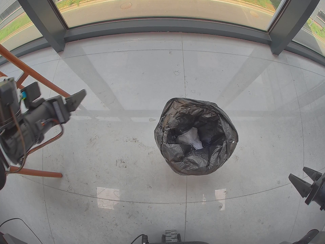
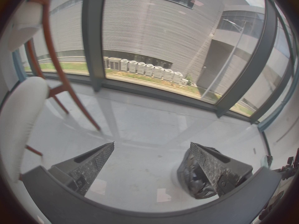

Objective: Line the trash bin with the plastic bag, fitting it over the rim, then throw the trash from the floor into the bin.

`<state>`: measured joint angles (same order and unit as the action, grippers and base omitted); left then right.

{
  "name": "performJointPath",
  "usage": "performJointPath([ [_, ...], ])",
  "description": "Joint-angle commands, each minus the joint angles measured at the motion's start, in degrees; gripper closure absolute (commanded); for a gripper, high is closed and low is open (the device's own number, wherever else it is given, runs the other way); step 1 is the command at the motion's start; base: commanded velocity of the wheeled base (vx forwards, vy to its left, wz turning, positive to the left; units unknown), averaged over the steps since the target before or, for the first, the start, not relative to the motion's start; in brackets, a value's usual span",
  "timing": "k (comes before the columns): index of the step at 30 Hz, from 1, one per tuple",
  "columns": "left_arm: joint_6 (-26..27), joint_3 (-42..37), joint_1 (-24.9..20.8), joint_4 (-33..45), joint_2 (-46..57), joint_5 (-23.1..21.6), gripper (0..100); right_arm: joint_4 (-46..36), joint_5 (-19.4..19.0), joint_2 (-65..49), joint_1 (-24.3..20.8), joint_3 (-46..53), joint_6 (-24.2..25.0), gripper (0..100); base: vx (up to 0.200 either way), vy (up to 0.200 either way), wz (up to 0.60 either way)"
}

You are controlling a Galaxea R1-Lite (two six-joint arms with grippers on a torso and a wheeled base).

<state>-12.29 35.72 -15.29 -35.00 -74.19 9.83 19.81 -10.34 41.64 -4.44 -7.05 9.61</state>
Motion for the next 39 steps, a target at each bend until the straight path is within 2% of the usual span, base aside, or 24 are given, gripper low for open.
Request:
performJointPath([
  [1,0.16,-16.29,8.26,4.06,21.55,0.72,0,-0.03,2.52,-15.45,0.48,5.99,-5.56,0,0.000,0.000,0.00],
  [4,0.25,-20.43,9.05,4.41,25.76,1.95,0,-0.65,3.92,-18.18,0.75,7.05,-6.00,0,0.000,0.000,0.00],
  [7,1.30,-27.11,10.89,5.82,33.32,5.73,0,-9.79,4.98,-26.09,0.83,6.87,-7.15,0,0.000,0.000,0.00],
  [10,3.24,-31.15,12.39,8.54,39.12,6.52,0,-18.05,4.98,-34.61,0.75,6.69,-9.87,0,0.000,0.000,0.00],
  [11,4.82,-34.22,13.18,12.06,44.57,6.52,0,-22.71,4.36,-38.30,0.75,5.02,-11.36,0,0.000,0.000,0.00],
  [13,6.40,-35.72,13.27,17.68,51.96,6.17,0,-22.01,4.89,-36.72,0.75,5.11,-11.72,0,0.000,0.000,0.00],
  [16,10.97,-35.19,13.27,35.17,69.53,5.03,0,-20.42,10.34,-37.07,2.68,7.05,-11.10,0,0.000,0.000,0.00],
  [17,11.94,-33.61,13.53,38.69,73.40,4.41,0,-20.25,10.60,-38.57,4.26,7.05,-10.92,0,0.000,0.000,0.00],
  [22,10.09,-34.05,15.29,36.58,74.19,2.57,0,-20.25,10.78,-40.94,4.35,6.96,-9.96,0,0.000,0.000,0.00],
  [25,6.58,-34.49,15.29,35.17,74.19,2.57,0,-20.25,10.78,-40.94,4.26,6.96,-9.87,0,0.000,0.000,0.00],
  [26,3.94,-34.58,15.29,35.09,74.19,2.57,0,-20.16,10.69,-41.03,4.17,7.05,-9.87,0,0.000,0.000,0.00],
  [31,6.40,-34.66,15.29,35.09,74.19,1.16,0,-20.25,10.34,-40.94,4.17,7.05,-10.31,0,0.000,0.000,0.00],
  [34,9.12,-34.84,15.29,35.00,74.19,-5.08,0,-20.25,8.23,-40.94,4.17,7.05,-10.75,0,0.000,0.000,0.00],
  [36,9.74,-35.10,15.29,34.82,74.19,-6.84,0,-20.16,8.05,-40.94,4.17,7.05,-10.92,0,0.000,0.000,0.00],
  [39,9.56,-35.19,15.29,34.47,74.19,-6.93,0,-20.16,8.05,-40.94,4.09,7.05,-10.92,0,0.000,0.000,0.00],
])
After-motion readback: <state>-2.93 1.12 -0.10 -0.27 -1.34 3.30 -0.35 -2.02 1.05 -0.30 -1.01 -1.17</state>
